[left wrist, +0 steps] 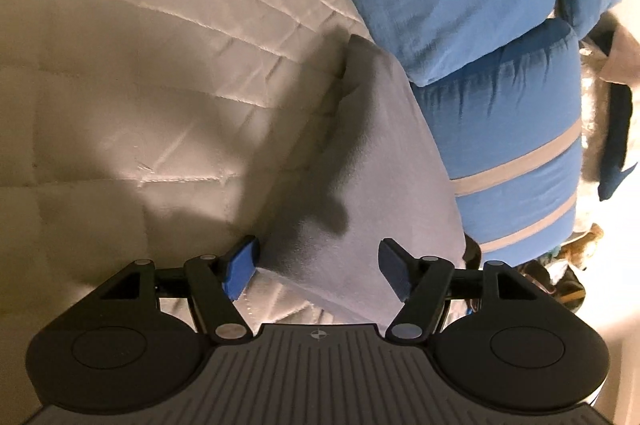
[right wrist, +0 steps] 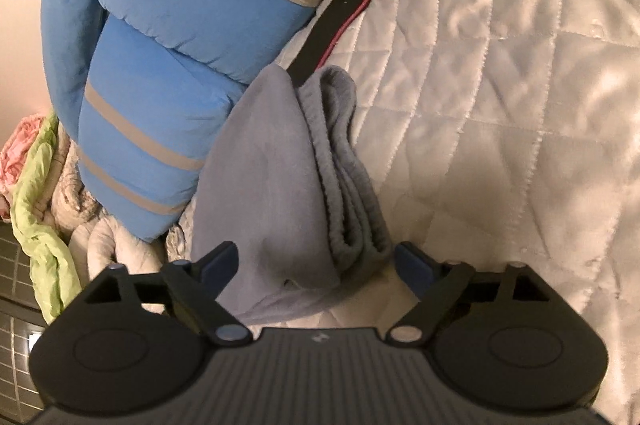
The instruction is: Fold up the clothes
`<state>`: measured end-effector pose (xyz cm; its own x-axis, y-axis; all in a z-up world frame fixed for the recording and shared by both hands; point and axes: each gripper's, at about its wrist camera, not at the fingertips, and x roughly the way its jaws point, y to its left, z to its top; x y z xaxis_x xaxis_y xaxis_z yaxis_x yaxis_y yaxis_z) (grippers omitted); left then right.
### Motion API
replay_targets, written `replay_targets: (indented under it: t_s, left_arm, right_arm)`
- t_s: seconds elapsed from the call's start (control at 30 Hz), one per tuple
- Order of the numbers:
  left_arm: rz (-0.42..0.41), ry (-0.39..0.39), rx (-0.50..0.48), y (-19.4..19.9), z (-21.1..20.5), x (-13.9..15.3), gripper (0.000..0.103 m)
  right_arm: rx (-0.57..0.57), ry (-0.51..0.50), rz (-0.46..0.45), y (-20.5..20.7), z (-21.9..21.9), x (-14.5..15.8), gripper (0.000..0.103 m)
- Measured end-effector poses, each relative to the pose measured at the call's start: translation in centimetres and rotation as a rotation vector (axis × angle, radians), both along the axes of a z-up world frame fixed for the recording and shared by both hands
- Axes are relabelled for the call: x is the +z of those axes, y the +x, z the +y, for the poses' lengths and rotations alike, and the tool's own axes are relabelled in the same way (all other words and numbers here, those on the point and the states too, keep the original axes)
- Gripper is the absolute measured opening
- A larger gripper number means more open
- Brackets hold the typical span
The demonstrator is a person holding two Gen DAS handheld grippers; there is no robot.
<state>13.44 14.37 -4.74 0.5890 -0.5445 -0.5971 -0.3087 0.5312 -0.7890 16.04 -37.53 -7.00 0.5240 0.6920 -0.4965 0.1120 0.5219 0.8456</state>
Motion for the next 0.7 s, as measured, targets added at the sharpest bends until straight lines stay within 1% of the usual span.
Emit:
replay_targets:
  t_s: [0.1,0.17,0.2,0.23,0.27,0.3,0.33,0.37,0.4,0.5,0.6,0.7]
  left_arm:
    - [-0.004,-0.028,0.021,0.3,-0.1,-0.4,0.063]
    - [0.009,-0.013,0.028,0.4,-0.3,-0.3,0.059]
    - [0.022,0.005,0.029,0.4,-0.4,-0.2,0.048]
    - [0.035,0.024,0.031,0.4,-0.4,-0.1,0.034]
    - [0.039,0.022,0.027,0.3,-0.4,-0.1,0.028]
    - [0.042,0.016,0.023,0.3,-0.3,-0.1,0.021]
    - [0.044,0.010,0.018,0.2,-0.2,-0.2,0.018]
    - [0.043,0.005,0.018,0.1,-0.1,-0.1,0.016]
    - [0.038,0.003,0.018,0.0,0.0,0.2,0.015]
    - [0.022,-0.001,0.020,-0.4,0.1,1.2,0.013]
    - [0.023,-0.011,0.018,-0.9,0.3,1.6,0.012]
    - [0.030,-0.005,0.013,-1.3,0.2,1.7,0.012]
  right_arm:
    - [-0.002,-0.010,-0.025,0.2,0.6,0.1,0.093]
    - [-0.004,-0.030,-0.040,0.2,1.0,0.2,0.092]
    - [-0.005,-0.039,-0.046,0.2,1.1,0.2,0.089]
    - [-0.011,-0.049,-0.048,0.1,1.2,0.3,0.080]
    - [-0.023,-0.051,-0.035,0.1,1.0,0.0,0.070]
    - [-0.037,-0.046,-0.012,0.1,0.8,-0.3,0.041]
    - [-0.048,-0.020,0.012,0.1,0.5,-0.8,0.033]
    - [-0.057,0.021,0.035,0.1,0.2,-1.3,0.032]
    - [-0.058,0.040,0.045,0.1,0.0,-1.5,0.030]
    - [-0.042,0.043,0.009,-0.1,-0.1,-0.4,0.029]
    - [-0.029,0.049,-0.012,-0.3,-0.1,0.2,0.029]
    - [-0.027,0.057,-0.006,-0.5,-0.4,0.2,0.029]
